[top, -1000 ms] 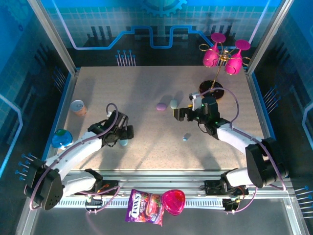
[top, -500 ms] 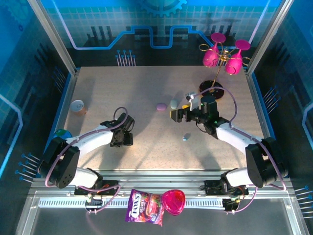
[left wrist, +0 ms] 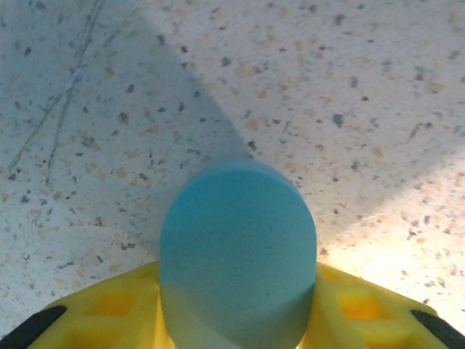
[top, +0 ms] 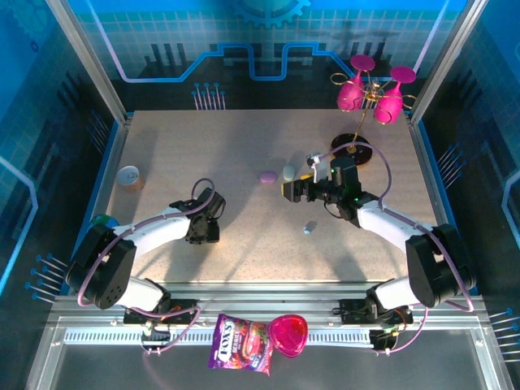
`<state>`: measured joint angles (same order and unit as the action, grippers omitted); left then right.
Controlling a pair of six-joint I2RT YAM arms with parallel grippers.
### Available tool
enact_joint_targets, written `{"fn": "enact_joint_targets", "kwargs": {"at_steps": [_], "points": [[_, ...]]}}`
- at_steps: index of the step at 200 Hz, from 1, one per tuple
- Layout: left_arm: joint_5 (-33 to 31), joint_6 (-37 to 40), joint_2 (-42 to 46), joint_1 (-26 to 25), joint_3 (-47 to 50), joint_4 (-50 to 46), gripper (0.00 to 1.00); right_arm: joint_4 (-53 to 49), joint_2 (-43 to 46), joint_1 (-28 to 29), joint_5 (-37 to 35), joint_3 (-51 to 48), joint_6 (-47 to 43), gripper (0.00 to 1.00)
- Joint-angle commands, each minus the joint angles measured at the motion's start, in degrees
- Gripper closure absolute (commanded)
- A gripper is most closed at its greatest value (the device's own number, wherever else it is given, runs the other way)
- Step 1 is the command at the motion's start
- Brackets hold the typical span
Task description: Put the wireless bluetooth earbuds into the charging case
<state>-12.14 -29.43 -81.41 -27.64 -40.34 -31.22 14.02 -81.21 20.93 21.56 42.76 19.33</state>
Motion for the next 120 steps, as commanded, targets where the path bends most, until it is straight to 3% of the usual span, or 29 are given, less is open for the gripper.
{"fn": "enact_joint_targets", "kwargs": {"at_steps": [1,29,87,120], "points": [[1.25,4.27,3.77,-1.98,-1.22,2.15,0.64,-2.17,2.45,0.69,1.52,1.97,2.84,0.09],[6.14,13.28,9.16,-3.85,-0.08,11.70,0.68,-8.83,4.44,0.69,3.42,4.70,7.22,0.12],[16.77,42.28,16.40,-9.32,2.36,31.12,0.73,-34.14,3.02,0.73,13.25,16.09,12.48,0.21],[20.87,51.10,16.86,-10.78,2.86,38.63,0.75,-38.01,2.20,2.75,18.95,18.23,12.73,0.25]]}}
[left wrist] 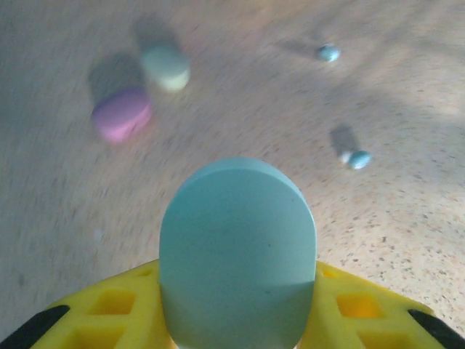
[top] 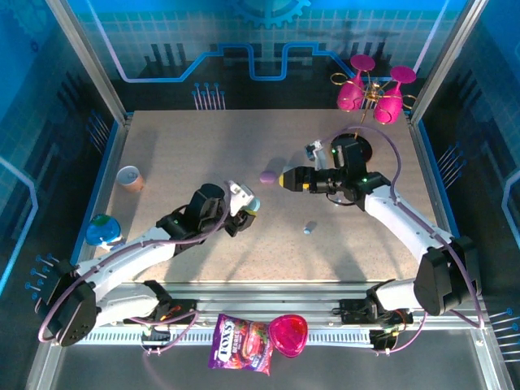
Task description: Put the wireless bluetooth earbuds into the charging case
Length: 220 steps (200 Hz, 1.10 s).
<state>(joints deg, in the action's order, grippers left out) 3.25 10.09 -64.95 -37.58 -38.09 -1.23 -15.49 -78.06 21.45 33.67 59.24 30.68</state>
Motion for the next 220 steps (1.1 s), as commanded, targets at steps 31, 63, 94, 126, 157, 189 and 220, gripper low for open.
{"fn": "enact_joint_targets", "kwargs": {"at_steps": [31,63,94,126,157,189,220], "points": [[5.36,15.43,-1.91,-2.47,-1.25,8.78,0.74,-7.87,-1.81,4.13,10.01,2.02,3.47,0.30],[5.38,15.93,-3.25,-3.71,-2.08,9.00,0.74,-7.07,-3.03,6.02,10.96,2.29,3.60,0.35],[5.28,15.80,-3.01,-4.49,-2.07,9.66,0.73,-6.06,-4.58,6.58,11.26,1.84,4.04,0.42],[5.63,15.87,-2.86,-4.66,-2.05,10.28,0.73,-4.77,-5.60,6.76,11.80,1.34,4.64,0.52],[5.63,16.11,-3.32,-4.66,-2.21,10.64,0.73,-2.99,-5.88,6.76,13.83,0.81,5.86,0.62],[5.72,14.96,-3.89,-4.68,-2.34,11.40,0.73,-3.50,-6.11,6.76,14.75,0.78,5.20,0.67],[5.44,13.96,-3.96,-4.66,-1.92,12.79,0.66,-4.38,-6.32,6.51,14.84,0.70,4.66,0.77]]}}
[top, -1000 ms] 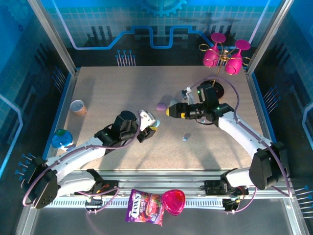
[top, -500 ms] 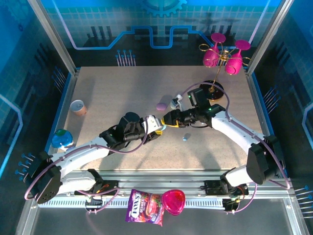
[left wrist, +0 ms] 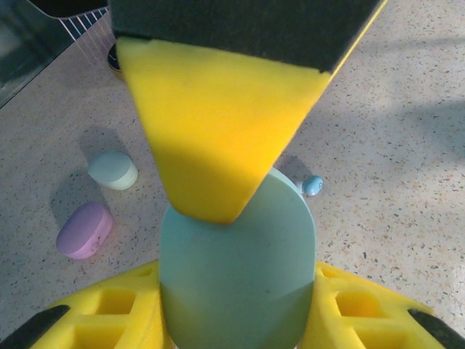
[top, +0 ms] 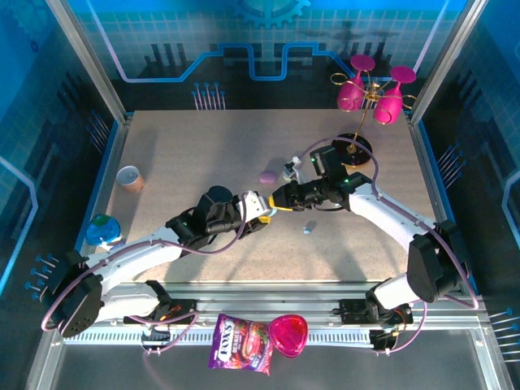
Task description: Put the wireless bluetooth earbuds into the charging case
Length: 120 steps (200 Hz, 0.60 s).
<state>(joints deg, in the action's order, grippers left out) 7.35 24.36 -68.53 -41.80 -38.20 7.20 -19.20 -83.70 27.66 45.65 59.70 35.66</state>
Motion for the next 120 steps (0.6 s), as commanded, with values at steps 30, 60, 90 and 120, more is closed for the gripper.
{"fn": "enact_joint_targets", "kwargs": {"at_steps": [30,60,90,120], "points": [[0.99,-2.05,0.18,-0.40,-0.56,7.18,0.40,0.56,0.76,-0.79,4.29,0.03,0.74,0.79],[1.80,-4.63,2.90,-0.39,4.29,17.36,0.21,6.75,2.95,-3.48,8.95,-2.25,5.66,0.81],[2.40,-8.24,6.73,-0.44,9.42,28.15,0.14,23.33,5.10,-6.46,15.20,-7.50,18.72,0.81],[3.94,-10.29,6.69,-0.46,16.71,47.21,0.13,44.23,5.91,-8.48,18.69,-13.05,34.50,0.82]]}}
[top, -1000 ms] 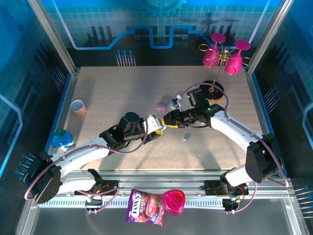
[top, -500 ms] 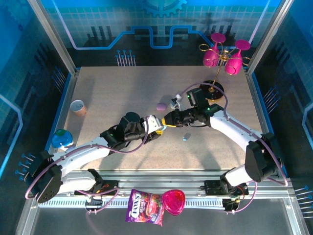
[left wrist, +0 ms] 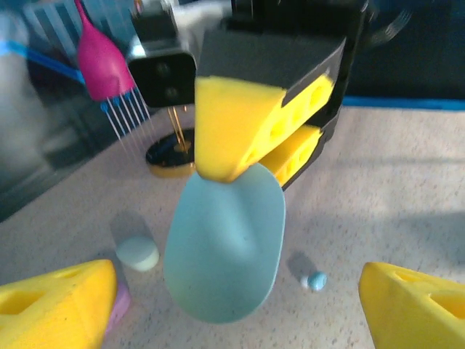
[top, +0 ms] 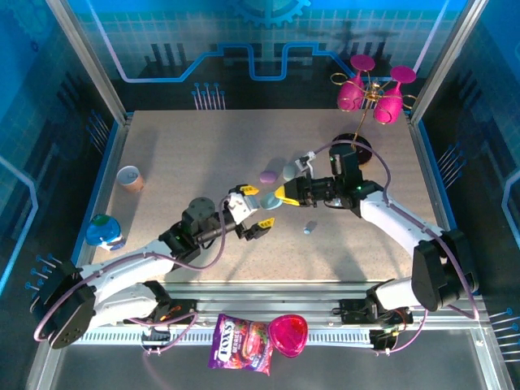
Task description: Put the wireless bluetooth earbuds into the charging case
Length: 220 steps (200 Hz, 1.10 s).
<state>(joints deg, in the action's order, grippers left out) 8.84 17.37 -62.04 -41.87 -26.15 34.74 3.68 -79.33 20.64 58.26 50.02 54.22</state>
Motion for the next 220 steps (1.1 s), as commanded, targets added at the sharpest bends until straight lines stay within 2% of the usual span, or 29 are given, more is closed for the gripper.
{"fn": "enact_joint_targets", "kwargs": {"at_steps": [1,43,71,129,157,172,191,220], "points": [[2.43,-3.34,0.09,-0.36,4.82,20.28,0.13,21.97,1.54,-1.52,6.12,-3.53,16.46,0.82],[3.61,-7.25,-4.97,-0.35,5.15,32.69,0.17,54.06,-2.02,-1.84,5.73,-7.98,41.24,0.82],[3.53,-9.92,-9.40,-0.38,4.57,41.31,0.25,77.54,-8.01,-1.76,3.02,-9.31,58.37,0.85],[2.15,-11.15,-12.77,-0.31,2.60,42.73,0.29,77.71,-7.17,-1.09,2.55,-10.60,57.68,0.86],[2.36,-12.46,-13.37,-0.12,1.52,41.78,0.39,77.79,-7.59,-0.14,2.65,-10.82,57.67,0.86],[2.38,-14.16,-13.20,0.47,1.28,40.94,0.40,77.74,-7.37,0.26,2.99,-10.82,57.51,0.86],[5.26,-16.37,-12.70,1.69,1.06,40.17,0.42,77.12,-6.86,0.39,3.08,-10.90,57.02,0.86],[9.00,-15.68,-11.72,1.99,0.46,36.90,0.47,75.73,-6.36,0.71,3.03,-10.65,56.22,0.86]]}}
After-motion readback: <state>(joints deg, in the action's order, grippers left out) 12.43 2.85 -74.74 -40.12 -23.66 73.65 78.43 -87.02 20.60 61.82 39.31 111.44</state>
